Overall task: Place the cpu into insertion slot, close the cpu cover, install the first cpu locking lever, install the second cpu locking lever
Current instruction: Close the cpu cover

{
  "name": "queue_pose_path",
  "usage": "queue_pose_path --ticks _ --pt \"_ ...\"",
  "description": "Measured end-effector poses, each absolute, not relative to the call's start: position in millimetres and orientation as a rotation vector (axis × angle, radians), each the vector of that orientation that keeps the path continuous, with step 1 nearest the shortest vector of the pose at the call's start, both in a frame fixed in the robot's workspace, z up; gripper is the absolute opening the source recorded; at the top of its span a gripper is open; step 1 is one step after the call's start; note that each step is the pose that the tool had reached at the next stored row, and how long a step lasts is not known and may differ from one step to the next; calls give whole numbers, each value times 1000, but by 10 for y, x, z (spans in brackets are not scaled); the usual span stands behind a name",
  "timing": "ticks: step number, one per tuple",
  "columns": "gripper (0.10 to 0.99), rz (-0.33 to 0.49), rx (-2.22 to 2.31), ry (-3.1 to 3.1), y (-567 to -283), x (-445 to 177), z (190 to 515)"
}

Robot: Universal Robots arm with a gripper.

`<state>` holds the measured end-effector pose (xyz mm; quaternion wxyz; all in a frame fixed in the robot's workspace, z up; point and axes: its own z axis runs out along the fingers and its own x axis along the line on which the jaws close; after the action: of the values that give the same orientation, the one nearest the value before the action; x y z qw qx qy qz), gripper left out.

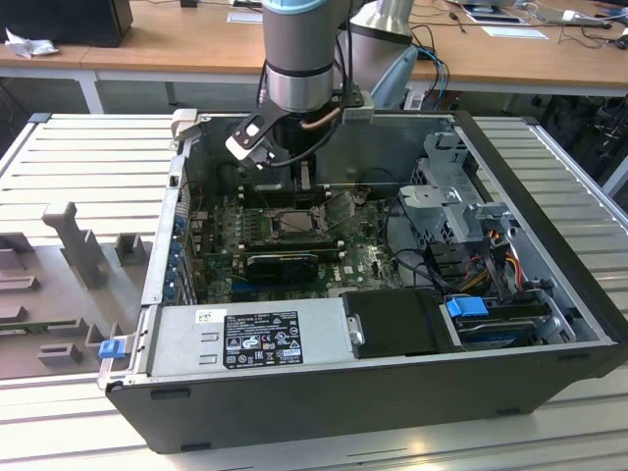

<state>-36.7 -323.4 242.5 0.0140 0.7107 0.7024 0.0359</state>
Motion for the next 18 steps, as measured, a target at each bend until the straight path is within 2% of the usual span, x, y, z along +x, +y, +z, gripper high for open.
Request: queue_pose_path --ticks 18 --pt "106 111 2213 2187 -3234 -252 2590"
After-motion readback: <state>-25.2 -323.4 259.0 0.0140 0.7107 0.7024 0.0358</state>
